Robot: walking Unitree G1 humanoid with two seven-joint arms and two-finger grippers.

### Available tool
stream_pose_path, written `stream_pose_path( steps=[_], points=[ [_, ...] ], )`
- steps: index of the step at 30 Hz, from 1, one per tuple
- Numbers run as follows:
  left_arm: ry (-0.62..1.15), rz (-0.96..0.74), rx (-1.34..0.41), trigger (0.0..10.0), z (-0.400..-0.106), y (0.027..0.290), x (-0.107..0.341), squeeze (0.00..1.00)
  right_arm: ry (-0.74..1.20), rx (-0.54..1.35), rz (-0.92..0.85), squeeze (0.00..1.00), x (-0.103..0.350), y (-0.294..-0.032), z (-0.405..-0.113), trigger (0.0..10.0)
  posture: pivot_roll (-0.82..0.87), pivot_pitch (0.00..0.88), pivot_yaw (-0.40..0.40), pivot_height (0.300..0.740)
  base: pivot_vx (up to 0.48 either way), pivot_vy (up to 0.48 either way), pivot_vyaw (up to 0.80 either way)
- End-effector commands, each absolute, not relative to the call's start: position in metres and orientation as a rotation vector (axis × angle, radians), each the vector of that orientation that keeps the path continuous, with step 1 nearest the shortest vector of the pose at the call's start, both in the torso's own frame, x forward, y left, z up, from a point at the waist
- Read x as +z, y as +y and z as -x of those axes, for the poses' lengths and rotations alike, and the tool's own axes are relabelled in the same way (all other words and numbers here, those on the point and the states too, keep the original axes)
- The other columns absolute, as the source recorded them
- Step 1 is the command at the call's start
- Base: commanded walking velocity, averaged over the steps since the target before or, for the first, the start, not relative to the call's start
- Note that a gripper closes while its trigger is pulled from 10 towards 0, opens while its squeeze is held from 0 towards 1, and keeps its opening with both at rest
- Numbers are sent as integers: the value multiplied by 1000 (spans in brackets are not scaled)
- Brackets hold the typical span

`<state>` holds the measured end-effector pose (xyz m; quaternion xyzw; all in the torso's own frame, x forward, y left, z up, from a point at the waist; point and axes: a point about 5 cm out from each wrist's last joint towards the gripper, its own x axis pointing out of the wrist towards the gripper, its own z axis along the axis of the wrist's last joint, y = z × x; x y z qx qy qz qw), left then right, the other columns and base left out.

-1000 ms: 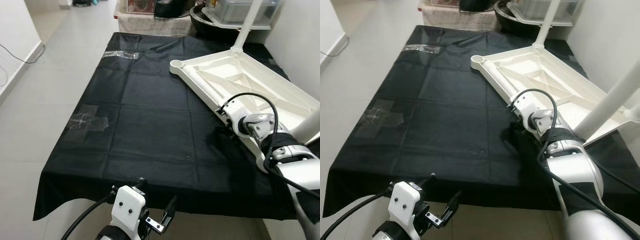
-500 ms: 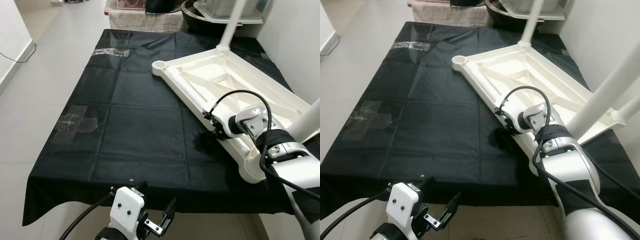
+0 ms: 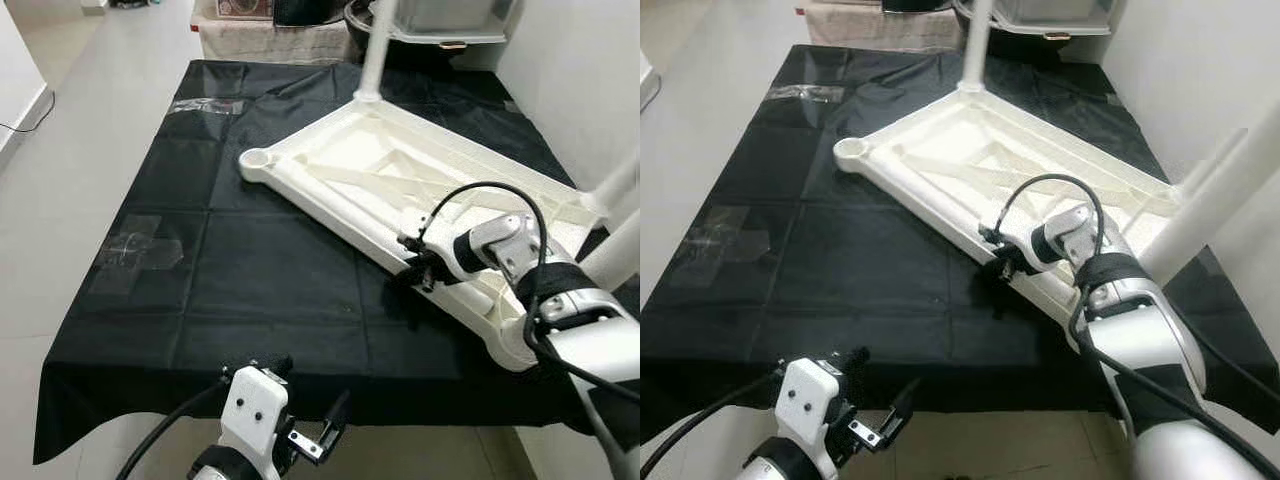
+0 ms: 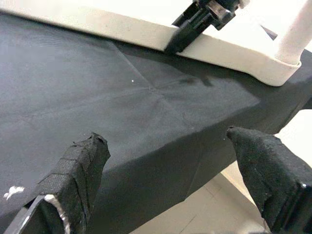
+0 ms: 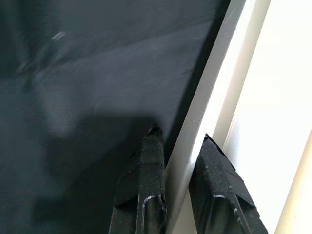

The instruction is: Building children table

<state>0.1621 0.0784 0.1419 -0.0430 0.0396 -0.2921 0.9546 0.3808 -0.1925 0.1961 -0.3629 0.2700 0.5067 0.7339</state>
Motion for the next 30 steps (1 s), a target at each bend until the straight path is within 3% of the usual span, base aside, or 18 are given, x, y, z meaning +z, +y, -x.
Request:
stream_pose_path(
  steps=[1,13,16,30],
  points=[
    [92,93,-588,10000,-162,79,138,0,649,1367,898,0,179,-173,-369,0,96,189,-80,740,0,0,0],
    [78,89,-585,10000,-172,76,135,0,681,1387,1219,0,186,-187,-368,0,88,150,-94,740,0,0,0],
    [70,85,-582,10000,-176,76,133,0,722,1335,1459,0,189,-200,-370,0,84,132,-102,740,0,0,0],
    [67,83,-583,10000,-180,76,128,0,688,1368,1585,0,187,-202,-368,0,84,100,-99,740,0,0,0]
  ],
)
